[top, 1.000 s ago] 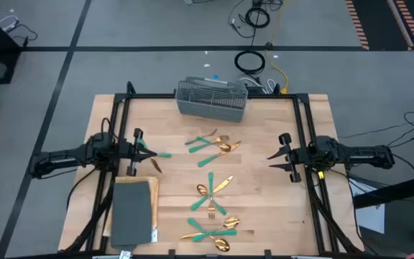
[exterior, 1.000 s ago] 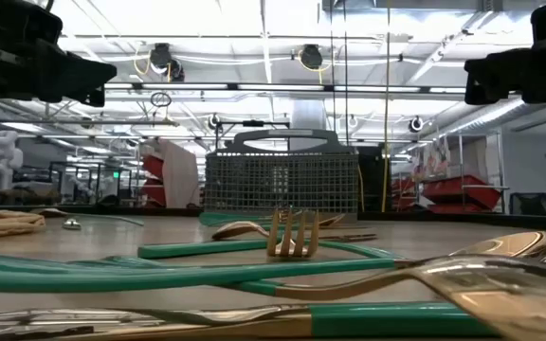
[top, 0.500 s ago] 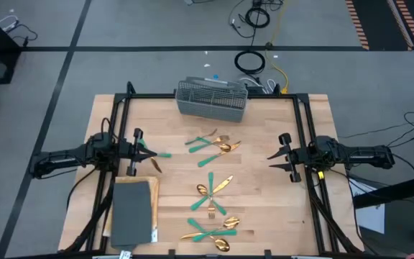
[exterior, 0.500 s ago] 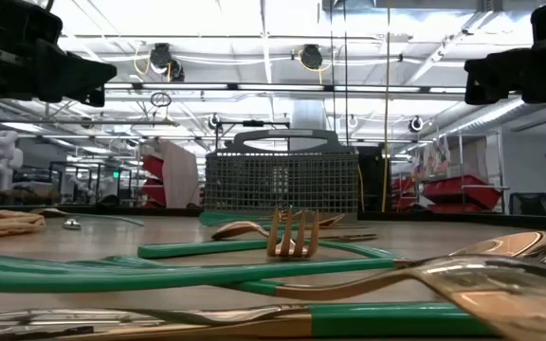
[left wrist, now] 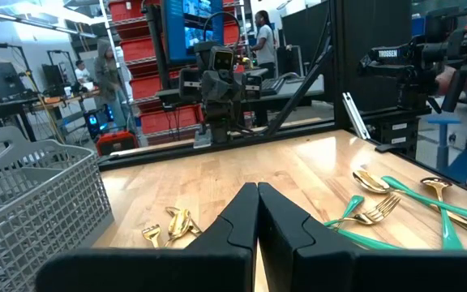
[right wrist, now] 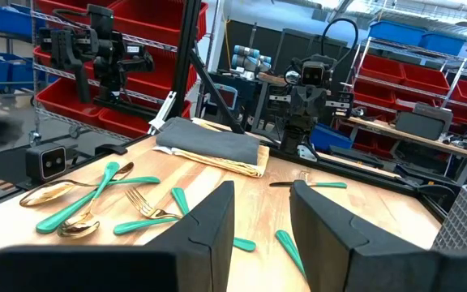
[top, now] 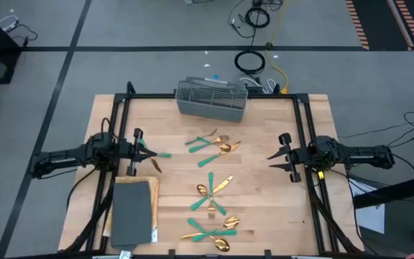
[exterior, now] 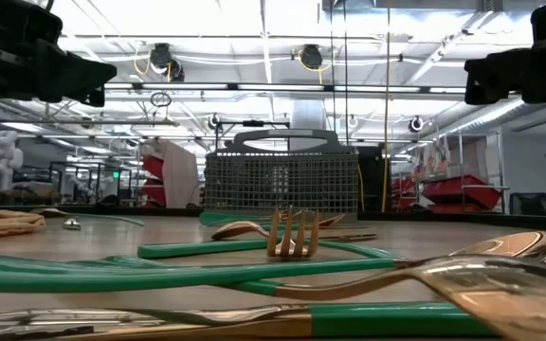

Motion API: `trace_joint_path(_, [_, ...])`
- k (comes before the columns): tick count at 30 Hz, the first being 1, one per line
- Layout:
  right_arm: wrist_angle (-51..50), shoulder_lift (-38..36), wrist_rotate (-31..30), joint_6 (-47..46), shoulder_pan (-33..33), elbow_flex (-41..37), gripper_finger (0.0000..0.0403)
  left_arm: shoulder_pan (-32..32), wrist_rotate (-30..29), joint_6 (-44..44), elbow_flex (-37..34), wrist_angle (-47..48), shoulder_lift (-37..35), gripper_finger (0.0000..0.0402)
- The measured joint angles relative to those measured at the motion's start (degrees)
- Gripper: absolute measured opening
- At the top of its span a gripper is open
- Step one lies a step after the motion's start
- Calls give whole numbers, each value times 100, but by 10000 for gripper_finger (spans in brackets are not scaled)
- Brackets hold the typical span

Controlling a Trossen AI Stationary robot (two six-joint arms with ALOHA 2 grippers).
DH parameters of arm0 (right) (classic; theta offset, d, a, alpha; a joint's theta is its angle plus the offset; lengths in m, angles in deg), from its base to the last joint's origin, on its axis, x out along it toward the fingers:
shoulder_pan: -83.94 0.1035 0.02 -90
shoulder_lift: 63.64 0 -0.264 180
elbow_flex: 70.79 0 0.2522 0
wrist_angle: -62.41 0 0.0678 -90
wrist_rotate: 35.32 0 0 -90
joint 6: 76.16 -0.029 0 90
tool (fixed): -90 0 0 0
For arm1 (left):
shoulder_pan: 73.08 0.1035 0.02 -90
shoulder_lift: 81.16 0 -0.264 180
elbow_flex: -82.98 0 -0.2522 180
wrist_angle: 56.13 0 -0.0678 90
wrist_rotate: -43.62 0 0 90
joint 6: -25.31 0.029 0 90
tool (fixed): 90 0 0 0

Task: Sort silverware

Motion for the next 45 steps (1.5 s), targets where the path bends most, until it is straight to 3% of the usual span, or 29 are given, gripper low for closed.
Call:
trace_joint_path(25, [89, 1, 2, -8, 0, 0, 110, -1, 0, 2, 0, -2, 0, 11])
trace_joint_path(31, [536, 2, 22, -1303, 1, 2, 110, -2, 0, -7, 0, -2, 0, 11])
trace_joint_path(34, [663, 1, 16, -1411, 1, 2, 110, -2, 0, -3, -2, -39, 0, 11])
trace_joint_path(40, [730, 2, -318, -1592, -2, 2, 109, -2, -11, -318, -2, -1015, 14, 11])
trace_joint_path(45, [707, 2, -260, -1635, 0, 2, 109, 1, -733, 160, -2, -2189, 15, 11])
